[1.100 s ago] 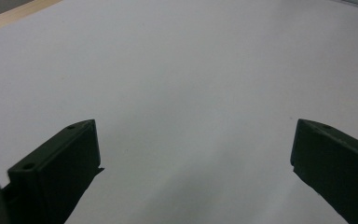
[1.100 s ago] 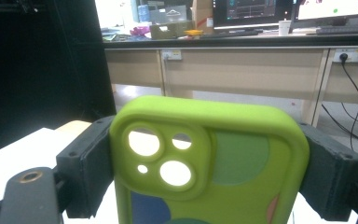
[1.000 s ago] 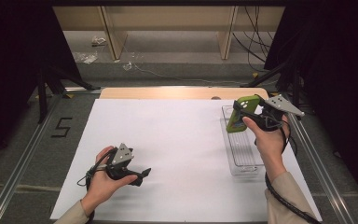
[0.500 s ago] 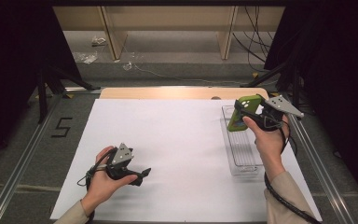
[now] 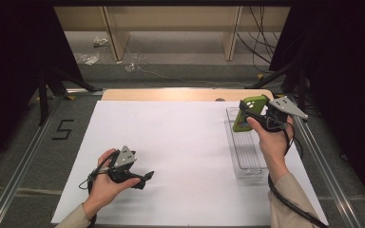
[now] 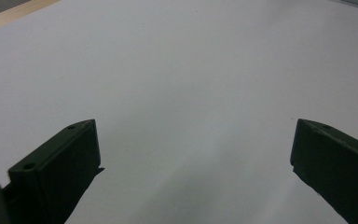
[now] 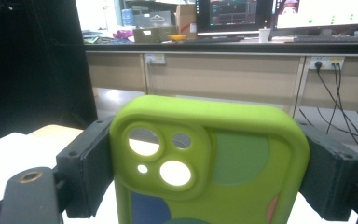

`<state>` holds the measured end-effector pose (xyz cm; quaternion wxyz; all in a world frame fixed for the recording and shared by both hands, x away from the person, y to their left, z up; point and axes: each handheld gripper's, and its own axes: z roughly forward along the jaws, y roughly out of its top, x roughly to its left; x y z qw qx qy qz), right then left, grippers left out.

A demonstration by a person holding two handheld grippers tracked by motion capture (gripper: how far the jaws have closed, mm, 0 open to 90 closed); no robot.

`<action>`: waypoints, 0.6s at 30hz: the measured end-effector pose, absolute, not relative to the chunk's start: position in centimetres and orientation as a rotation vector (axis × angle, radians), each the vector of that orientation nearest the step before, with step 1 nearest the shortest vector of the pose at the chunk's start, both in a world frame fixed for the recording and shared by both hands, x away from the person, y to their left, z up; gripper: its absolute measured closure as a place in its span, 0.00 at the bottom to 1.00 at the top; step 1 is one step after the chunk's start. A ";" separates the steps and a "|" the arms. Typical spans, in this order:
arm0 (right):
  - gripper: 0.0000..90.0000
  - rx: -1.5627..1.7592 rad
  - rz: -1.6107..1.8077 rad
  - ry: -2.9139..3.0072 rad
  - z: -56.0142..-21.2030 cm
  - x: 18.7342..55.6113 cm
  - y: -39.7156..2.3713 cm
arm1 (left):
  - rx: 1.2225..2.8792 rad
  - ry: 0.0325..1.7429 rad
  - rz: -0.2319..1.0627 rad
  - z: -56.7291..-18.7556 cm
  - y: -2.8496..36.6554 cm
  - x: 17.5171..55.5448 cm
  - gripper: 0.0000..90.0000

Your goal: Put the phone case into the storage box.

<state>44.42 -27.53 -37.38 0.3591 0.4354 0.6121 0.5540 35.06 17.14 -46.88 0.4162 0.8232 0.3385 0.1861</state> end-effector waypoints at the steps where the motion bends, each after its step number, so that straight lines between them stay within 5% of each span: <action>1: 0.19 1.123 1.427 1.577 -37.4 44.5 -27.5 | 2.067 0.850 0.467 -46.9 17.1 35.1 0.01; 18: 0.19 1.129 1.386 1.559 -37.8 45.6 -27.4 | 2.064 0.852 0.470 -46.9 17.1 35.1 0.01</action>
